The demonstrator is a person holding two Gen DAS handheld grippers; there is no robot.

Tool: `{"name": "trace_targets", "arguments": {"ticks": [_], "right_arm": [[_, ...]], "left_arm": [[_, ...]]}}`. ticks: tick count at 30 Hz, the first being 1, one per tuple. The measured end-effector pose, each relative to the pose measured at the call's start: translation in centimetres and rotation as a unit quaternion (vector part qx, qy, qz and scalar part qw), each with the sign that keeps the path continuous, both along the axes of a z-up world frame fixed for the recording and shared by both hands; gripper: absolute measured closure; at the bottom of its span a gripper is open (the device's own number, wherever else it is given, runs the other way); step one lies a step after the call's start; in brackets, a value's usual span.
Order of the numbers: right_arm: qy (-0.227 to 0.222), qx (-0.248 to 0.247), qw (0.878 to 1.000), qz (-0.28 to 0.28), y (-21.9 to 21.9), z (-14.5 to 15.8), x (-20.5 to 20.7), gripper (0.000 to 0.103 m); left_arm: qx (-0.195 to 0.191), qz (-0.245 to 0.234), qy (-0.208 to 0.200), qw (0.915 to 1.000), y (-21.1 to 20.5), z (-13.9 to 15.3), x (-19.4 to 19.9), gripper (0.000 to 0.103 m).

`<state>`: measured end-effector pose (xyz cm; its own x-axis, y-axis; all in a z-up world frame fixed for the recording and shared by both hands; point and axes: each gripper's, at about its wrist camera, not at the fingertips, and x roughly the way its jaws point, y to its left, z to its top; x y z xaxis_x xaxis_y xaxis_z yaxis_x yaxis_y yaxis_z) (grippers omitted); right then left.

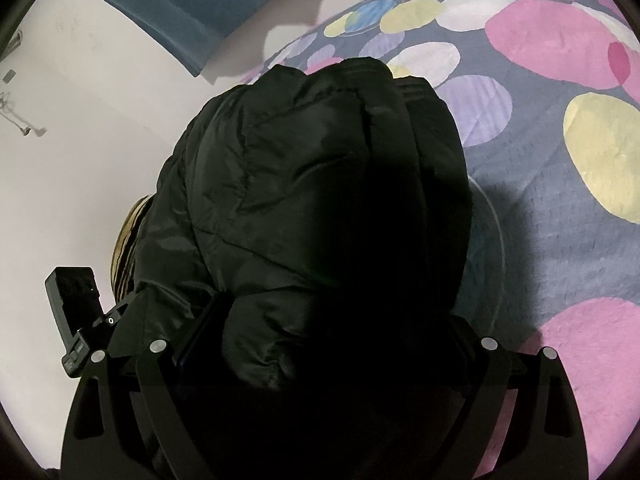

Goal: Fold large clothes

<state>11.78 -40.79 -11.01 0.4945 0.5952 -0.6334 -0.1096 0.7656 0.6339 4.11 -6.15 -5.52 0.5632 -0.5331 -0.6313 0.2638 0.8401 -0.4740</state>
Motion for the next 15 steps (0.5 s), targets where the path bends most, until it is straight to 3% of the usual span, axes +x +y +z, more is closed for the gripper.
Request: {"name": "trace_targets", "arguments": {"ticks": [15], "right_arm": [[-0.002, 0.003, 1.000, -0.001, -0.47, -0.13, 0.09, 0.012]], "left_arm": [[0.013, 0.002, -0.005, 0.9999, -0.21, -0.14, 0.60, 0.010]]}}
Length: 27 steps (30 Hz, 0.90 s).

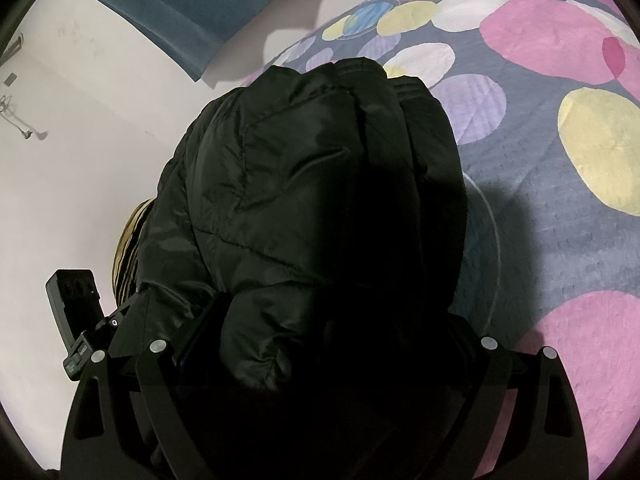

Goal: Fold large clothes

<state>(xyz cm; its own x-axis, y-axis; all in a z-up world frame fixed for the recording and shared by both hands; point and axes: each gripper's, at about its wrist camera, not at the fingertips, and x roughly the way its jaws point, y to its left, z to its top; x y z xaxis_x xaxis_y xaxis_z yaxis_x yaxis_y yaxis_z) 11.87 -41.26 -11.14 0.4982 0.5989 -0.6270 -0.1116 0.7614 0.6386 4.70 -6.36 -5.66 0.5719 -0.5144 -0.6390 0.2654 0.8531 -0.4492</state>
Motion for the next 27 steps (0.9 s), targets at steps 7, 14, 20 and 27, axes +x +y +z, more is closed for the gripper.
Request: {"name": "trace_targets", "arguments": {"ticks": [7, 14, 20, 27], "right_arm": [[-0.001, 0.001, 1.000, -0.001, -0.1, 0.0, 0.1, 0.012], [-0.003, 0.004, 1.000, -0.006, -0.3, -0.1, 0.0, 0.012], [-0.007, 0.010, 1.000, -0.017, -0.8, -0.1, -0.2, 0.012], [-0.004, 0.013, 0.999, -0.032, -1.5, -0.1, -0.9, 0.012]], "left_arm": [[-0.001, 0.001, 0.001, 1.0000, 0.0, 0.0, 0.0, 0.010], [-0.001, 0.005, 0.004, 1.0000, 0.0, 0.0, -0.2, 0.010], [0.011, 0.012, 0.002, 0.9999, 0.0, 0.5, -0.6, 0.010], [0.022, 0.027, 0.003, 0.9994, 0.0, 0.9, -1.3, 0.010]]}}
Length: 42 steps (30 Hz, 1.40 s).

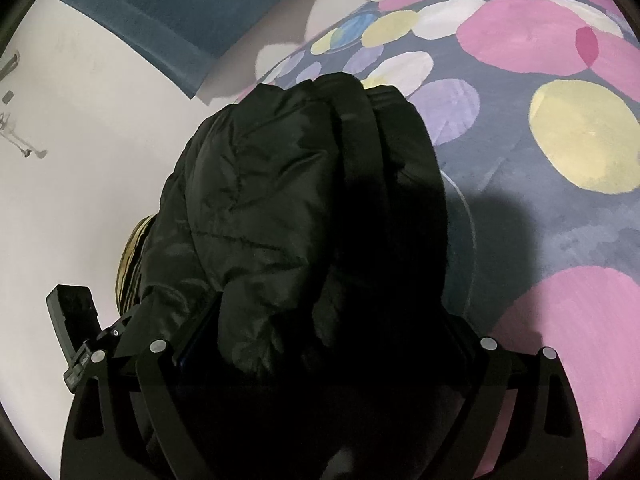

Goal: Fold large clothes

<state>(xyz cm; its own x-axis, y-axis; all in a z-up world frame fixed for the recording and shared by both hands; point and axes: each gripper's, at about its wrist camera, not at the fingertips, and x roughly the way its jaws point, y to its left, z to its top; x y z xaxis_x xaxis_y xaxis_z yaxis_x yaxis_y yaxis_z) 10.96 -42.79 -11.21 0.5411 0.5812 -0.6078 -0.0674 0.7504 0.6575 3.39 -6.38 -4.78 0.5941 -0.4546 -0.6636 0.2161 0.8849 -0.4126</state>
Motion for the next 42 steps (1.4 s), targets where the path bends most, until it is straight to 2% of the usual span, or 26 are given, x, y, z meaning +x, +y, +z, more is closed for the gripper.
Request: {"name": "trace_targets", "arguments": {"ticks": [3, 12, 15, 18, 24, 30, 42], "right_arm": [[-0.002, -0.005, 1.000, -0.005, 0.0, 0.3, -0.6, 0.012], [-0.016, -0.027, 0.999, -0.022, -0.3, 1.2, -3.4, 0.012], [-0.033, -0.048, 0.998, -0.037, -0.4, 2.4, -4.9, 0.012], [-0.061, -0.090, 0.993, -0.048, 0.3, 4.6, -6.5, 0.012], [-0.093, -0.135, 0.985, -0.053, 1.6, 7.1, -9.2, 0.012], [-0.095, -0.157, 0.982, -0.048, 2.9, 7.1, -10.2, 0.012], [-0.111, -0.186, 0.975, -0.050, 4.3, 7.7, -11.2, 0.012]], "left_arm": [[0.015, 0.007, -0.009, 0.9998, -0.1, 0.4, -0.6, 0.010], [0.029, 0.032, -0.019, 0.9989, 0.4, 1.5, -3.1, 0.010], [0.042, 0.042, -0.031, 0.9977, 0.3, 2.4, -4.4, 0.010], [0.053, 0.049, -0.046, 0.9963, -0.1, 3.3, -5.8, 0.010], [0.055, 0.064, -0.058, 0.9947, -0.2, 4.5, -8.1, 0.010], [0.071, 0.079, -0.065, 0.9922, -0.5, 5.2, -10.3, 0.010], [0.103, 0.118, -0.080, 0.9843, -0.6, 5.8, -12.0, 0.010]]}}
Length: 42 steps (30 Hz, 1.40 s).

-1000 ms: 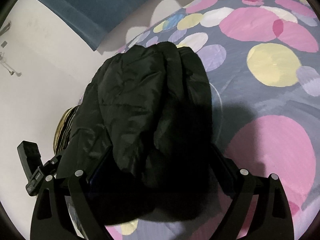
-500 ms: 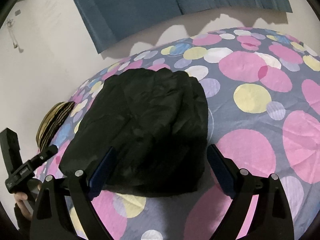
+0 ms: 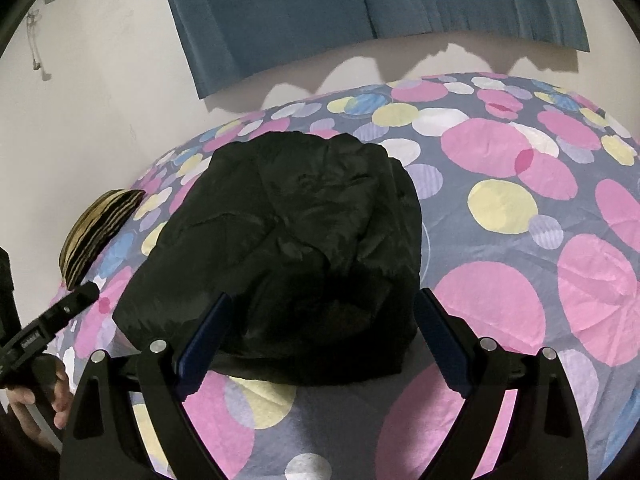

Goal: Fold large clothes

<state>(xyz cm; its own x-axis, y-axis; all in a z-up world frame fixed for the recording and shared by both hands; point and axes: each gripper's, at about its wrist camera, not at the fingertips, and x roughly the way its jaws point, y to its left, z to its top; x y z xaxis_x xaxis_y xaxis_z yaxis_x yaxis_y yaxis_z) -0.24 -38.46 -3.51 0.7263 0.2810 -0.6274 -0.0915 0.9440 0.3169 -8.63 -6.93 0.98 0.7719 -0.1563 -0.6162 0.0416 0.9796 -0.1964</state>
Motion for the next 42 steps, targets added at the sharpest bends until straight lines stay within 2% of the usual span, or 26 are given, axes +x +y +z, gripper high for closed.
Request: {"name": "trace_targets", "arguments": {"ticks": [14, 24, 31, 36, 42], "right_arm": [[0.000, -0.010, 1.000, 0.003, 0.7, -0.3, -0.1, 0.012], [0.002, -0.010, 1.000, 0.004, 0.7, -0.4, -0.1, 0.012], [0.002, -0.011, 1.000, 0.004, 0.7, -0.5, -0.1, 0.012], [0.002, -0.011, 1.000, 0.004, 0.7, -0.5, -0.1, 0.012], [0.003, -0.010, 1.000, 0.005, 0.7, -0.5, -0.1, 0.012]], "left_arm": [[0.013, 0.020, 0.011, 0.9997, -0.2, -0.4, 0.3, 0.010], [0.025, 0.026, 0.001, 0.9994, -0.7, -0.4, 0.0, 0.010], [0.019, 0.042, -0.008, 0.9989, -0.6, -0.3, -0.2, 0.010], [-0.001, 0.039, 0.004, 0.9992, -0.4, -0.4, 0.1, 0.010], [0.039, 0.031, -0.006, 0.9987, -1.2, -0.3, -0.1, 0.010]]}}
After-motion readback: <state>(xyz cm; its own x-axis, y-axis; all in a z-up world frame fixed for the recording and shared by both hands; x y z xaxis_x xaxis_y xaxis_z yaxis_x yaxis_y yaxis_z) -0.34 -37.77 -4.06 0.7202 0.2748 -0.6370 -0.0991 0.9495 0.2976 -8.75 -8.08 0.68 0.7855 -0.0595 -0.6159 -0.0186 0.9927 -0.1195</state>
